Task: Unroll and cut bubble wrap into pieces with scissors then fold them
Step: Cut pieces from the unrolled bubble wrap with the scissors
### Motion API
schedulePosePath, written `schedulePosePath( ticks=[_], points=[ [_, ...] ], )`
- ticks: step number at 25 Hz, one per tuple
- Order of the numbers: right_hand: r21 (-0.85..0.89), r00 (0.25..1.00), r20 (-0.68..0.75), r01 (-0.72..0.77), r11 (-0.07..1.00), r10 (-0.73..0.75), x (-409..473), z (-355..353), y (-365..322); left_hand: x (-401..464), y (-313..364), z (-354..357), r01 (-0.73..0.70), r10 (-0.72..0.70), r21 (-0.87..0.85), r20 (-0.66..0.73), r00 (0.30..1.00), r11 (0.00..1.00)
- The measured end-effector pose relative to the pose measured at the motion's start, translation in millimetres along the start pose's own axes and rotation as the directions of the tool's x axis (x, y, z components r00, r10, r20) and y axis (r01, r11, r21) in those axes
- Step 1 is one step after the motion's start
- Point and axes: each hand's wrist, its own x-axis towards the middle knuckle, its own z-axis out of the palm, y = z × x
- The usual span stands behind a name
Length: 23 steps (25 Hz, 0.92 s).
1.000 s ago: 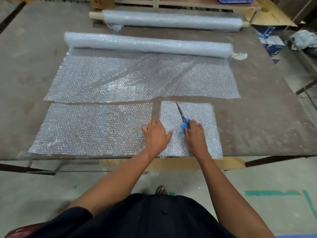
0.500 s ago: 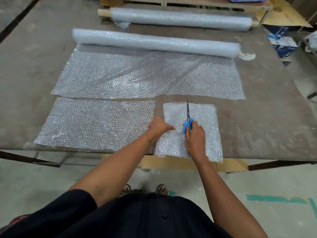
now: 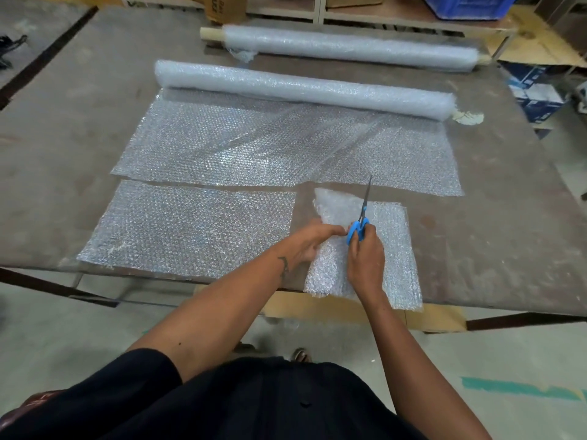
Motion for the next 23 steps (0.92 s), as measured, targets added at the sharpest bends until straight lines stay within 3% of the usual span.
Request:
schedulePosePath(
  ticks=[7,11,14,18,21,23],
  points=[
    [0.213,0.985,-0.165,-0.019,0.977,0.055,-13.4,20.8,-59.8,-39.7,21.3,-48.2,-0.103,0.116,-0.089,0.159,0.980,0.991],
    [0.114,0.977,-0.211,0.031,0.993,-0.006,-41.2,73.3,-118.0,-53.5,16.6,-136.2,-0.056,0.127,-0.281,0.242,0.962,0.958],
    [0.014,0.980,-0.188,0.065,0.998,-0.062,-59.4,119.2,-163.2,-53.2,8.7,-203.7,0.004,0.088,-0.328,0.265,0.960,0.945],
    [-0.105,0.994,-0.080,0.061,0.993,-0.069,-76.2,188.3,-194.2,-50.3,-3.5,-273.9,0.021,0.009,-0.162,0.186,0.982,0.986],
    [-0.158,0.999,0.028,0.040,0.987,-0.036,-83.4,227.9,-186.8,-37.7,-10.4,-302.3,-0.118,0.114,0.076,0.061,0.992,0.990],
    [-0.210,0.994,0.102,0.067,0.975,-0.046,-90.0,242.0,-174.1,-36.7,-10.7,-314.1,-0.162,0.158,0.123,0.045,0.986,0.979]
  ],
)
